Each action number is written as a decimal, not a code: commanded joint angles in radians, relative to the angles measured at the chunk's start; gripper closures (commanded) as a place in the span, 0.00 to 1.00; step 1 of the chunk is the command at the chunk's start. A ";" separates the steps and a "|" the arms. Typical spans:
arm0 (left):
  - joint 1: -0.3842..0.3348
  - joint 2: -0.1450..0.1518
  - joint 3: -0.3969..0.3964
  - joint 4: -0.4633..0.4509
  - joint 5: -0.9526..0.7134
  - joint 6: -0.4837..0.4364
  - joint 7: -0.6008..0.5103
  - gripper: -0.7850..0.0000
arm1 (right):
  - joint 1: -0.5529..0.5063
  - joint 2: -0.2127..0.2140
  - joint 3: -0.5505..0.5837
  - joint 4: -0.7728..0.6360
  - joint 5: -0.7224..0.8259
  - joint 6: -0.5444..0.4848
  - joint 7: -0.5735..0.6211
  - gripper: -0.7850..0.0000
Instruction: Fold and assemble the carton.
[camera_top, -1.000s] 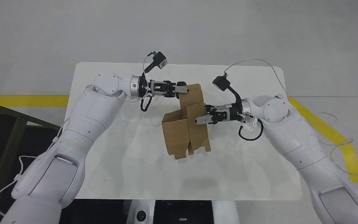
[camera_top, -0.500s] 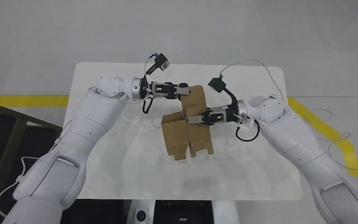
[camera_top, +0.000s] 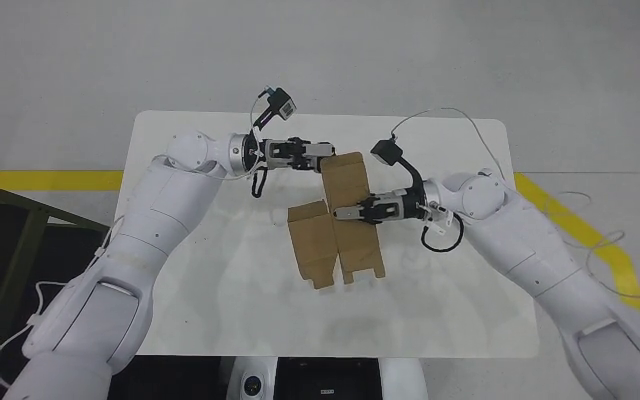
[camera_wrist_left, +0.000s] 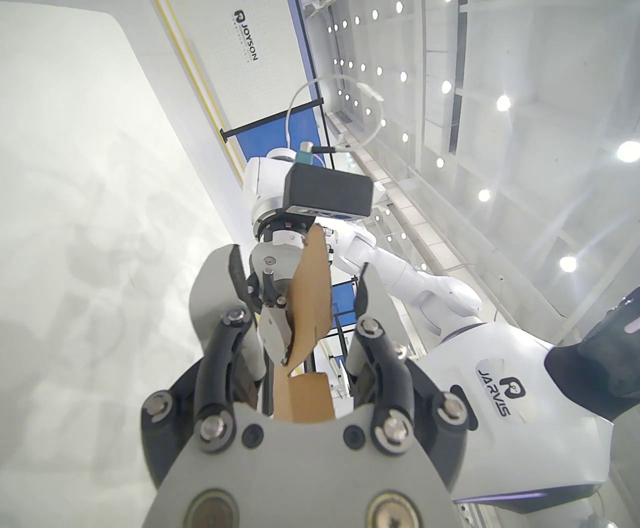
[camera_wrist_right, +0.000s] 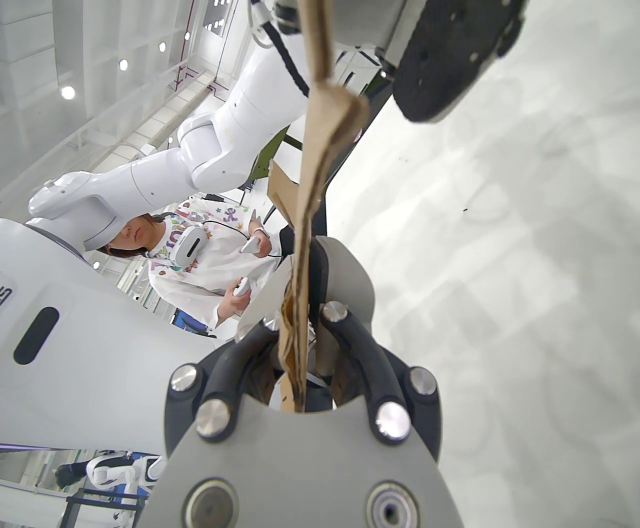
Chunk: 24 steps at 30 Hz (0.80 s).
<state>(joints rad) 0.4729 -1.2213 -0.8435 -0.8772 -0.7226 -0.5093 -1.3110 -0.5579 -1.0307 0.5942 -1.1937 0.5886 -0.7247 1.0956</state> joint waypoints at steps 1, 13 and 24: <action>0.001 0.006 -0.011 -0.012 0.021 -0.008 0.008 0.00 | 0.003 -0.001 -0.003 0.022 0.021 0.002 0.002 1.00; 0.071 0.049 -0.060 -0.064 0.162 -0.061 0.061 0.00 | 0.001 -0.019 0.039 0.164 0.096 -0.001 -0.042 1.00; 0.119 0.062 -0.054 -0.139 0.228 -0.039 0.040 0.00 | -0.025 -0.038 0.090 0.164 0.054 0.015 -0.186 1.00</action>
<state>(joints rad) 0.5912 -1.1593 -0.9015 -1.0115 -0.5082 -0.5482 -1.2720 -0.5817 -1.0669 0.6799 -1.0279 0.6483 -0.7117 0.9171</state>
